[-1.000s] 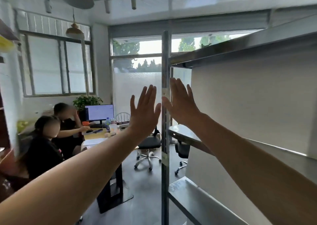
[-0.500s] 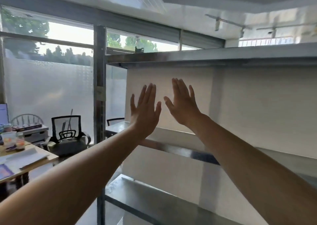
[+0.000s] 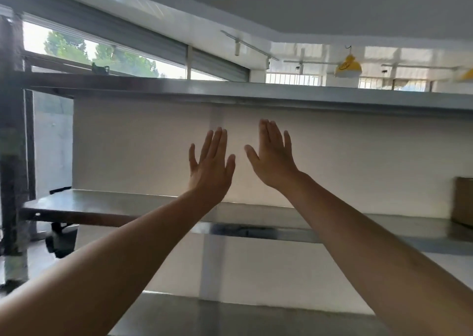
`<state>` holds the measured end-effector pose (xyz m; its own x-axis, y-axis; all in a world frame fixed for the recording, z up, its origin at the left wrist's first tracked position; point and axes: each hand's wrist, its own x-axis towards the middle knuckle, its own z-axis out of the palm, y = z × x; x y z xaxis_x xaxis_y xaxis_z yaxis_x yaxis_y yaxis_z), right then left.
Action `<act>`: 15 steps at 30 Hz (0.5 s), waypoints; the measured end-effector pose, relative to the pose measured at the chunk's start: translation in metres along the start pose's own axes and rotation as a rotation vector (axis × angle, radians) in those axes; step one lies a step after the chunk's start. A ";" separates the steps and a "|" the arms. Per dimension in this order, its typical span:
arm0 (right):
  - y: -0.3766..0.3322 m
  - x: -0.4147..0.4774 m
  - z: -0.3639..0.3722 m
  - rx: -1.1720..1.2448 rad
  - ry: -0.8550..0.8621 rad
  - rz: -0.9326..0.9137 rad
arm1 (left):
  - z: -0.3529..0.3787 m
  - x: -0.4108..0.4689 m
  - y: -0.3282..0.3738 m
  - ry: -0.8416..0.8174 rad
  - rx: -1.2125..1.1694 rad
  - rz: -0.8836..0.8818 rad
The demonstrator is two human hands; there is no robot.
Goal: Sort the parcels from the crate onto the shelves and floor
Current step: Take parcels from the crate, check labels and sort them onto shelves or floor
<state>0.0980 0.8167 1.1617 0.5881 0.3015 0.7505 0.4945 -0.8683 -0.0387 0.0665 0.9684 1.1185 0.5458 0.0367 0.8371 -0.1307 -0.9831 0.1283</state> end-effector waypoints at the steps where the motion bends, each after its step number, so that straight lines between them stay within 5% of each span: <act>1: 0.019 -0.004 -0.009 -0.011 0.011 0.021 | 0.007 0.004 0.020 -0.005 -0.011 0.019; 15: 0.309 -0.141 -0.157 -0.393 0.025 0.399 | 0.097 0.023 0.363 -0.089 -0.364 0.338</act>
<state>0.0670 0.4439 1.1474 0.6629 -0.0858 0.7438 -0.0415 -0.9961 -0.0780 0.1113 0.5948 1.1326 0.4898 -0.3043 0.8170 -0.5838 -0.8104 0.0481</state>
